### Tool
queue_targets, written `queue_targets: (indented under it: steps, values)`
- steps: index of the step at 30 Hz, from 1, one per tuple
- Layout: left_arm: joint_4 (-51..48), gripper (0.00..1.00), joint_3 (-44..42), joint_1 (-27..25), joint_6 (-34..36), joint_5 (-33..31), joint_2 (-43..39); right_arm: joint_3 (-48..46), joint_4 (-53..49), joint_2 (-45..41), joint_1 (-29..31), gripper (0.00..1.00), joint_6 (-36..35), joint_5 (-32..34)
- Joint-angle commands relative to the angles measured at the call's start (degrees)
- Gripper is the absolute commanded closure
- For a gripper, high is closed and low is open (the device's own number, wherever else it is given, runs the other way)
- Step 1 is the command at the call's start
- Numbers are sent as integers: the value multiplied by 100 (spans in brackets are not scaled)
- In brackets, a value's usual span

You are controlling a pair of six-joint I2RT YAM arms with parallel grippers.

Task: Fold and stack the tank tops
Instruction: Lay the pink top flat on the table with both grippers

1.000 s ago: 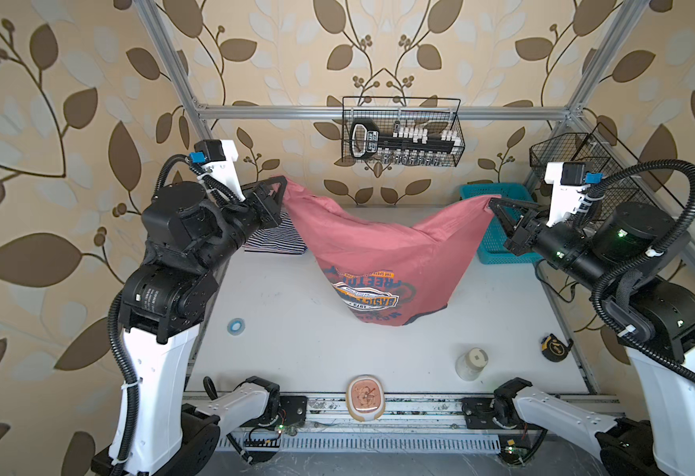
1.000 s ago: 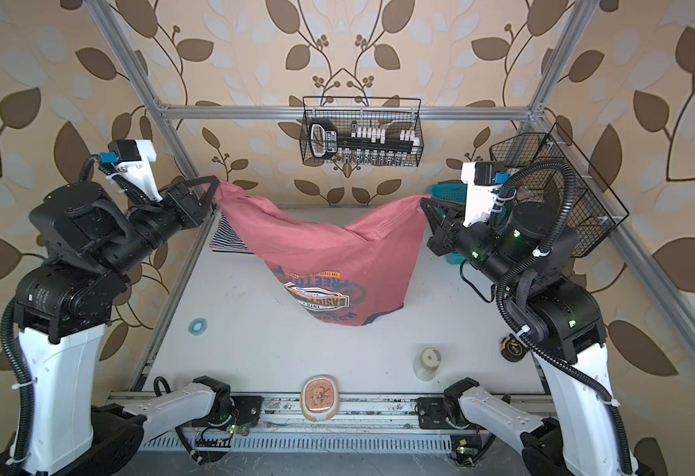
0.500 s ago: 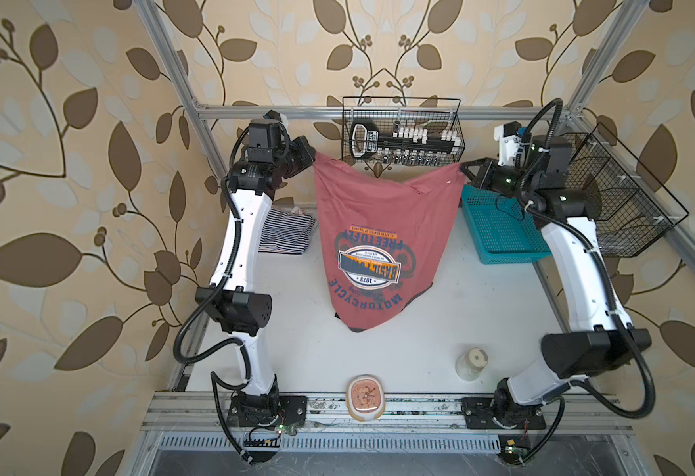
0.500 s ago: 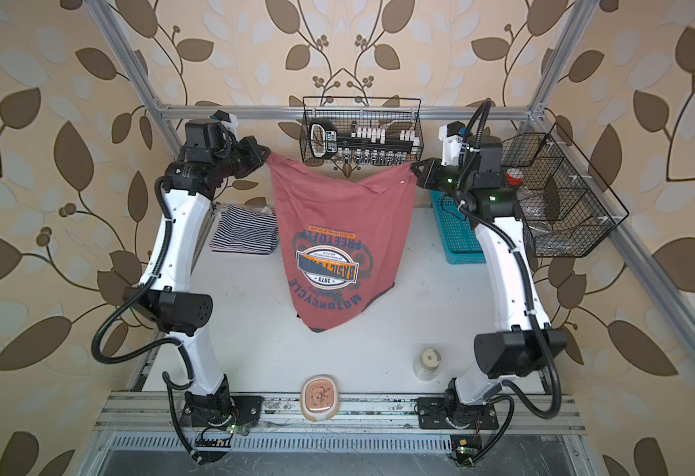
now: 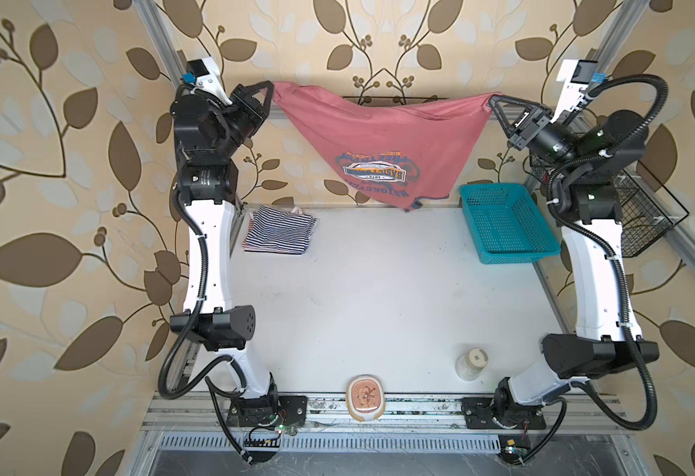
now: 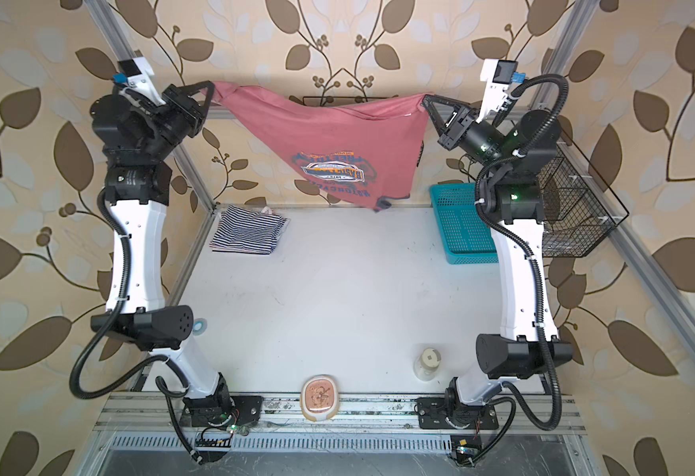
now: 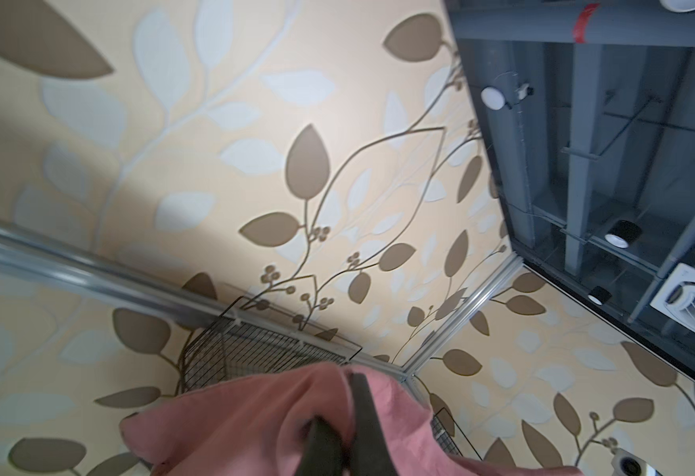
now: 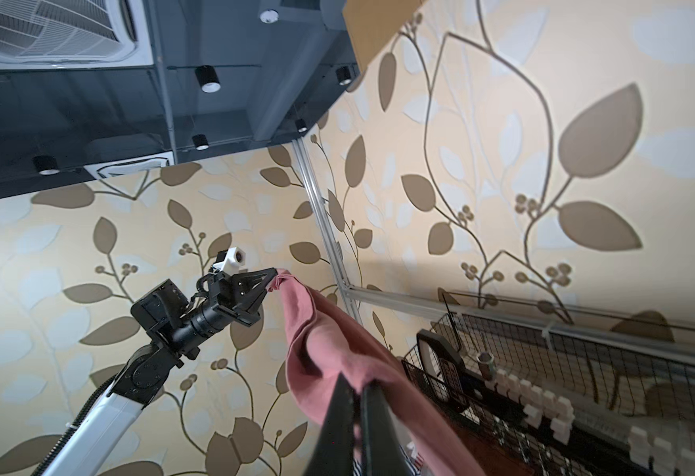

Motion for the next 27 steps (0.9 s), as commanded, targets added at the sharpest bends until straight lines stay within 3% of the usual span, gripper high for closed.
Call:
queue_targets:
  steps: [1, 4, 8, 11, 14, 17, 22, 27]
  values:
    - [966, 100, -1185, -30, 73, 153, -852, -1007, 386, -467, -18, 100, -157, -284]
    - [1372, 100, -3329, -217, 224, -12, -1886, -2647, 347, -1165, -17, 100, -504, -267]
    - [866, 100, -5921, -1030, 1135, -847, -3152, -4799, -221, -2165, 85, 100, -1025, -66]
    - [470, 100, -7415, -1650, 1277, -1292, -3958, -5958, -1369, -2855, 439, 100, -1762, 581]
    - [-238, 100, -8474, -2065, 1053, -1595, -4725, -6804, -2210, -3342, 789, 100, -2005, 1173]
    - [-844, 100, -9203, -2408, 814, -1925, -5575, -7406, -2690, -3630, 844, 100, -1844, 1437]
    - [-1947, 100, -9589, -2497, 858, -2199, -6481, -7698, -3553, -3676, 810, 100, -1876, 2179]
    - [-1975, 81, -9987, -2505, 585, -1548, -6431, -7616, -3839, -3359, 774, 100, -1866, 2402]
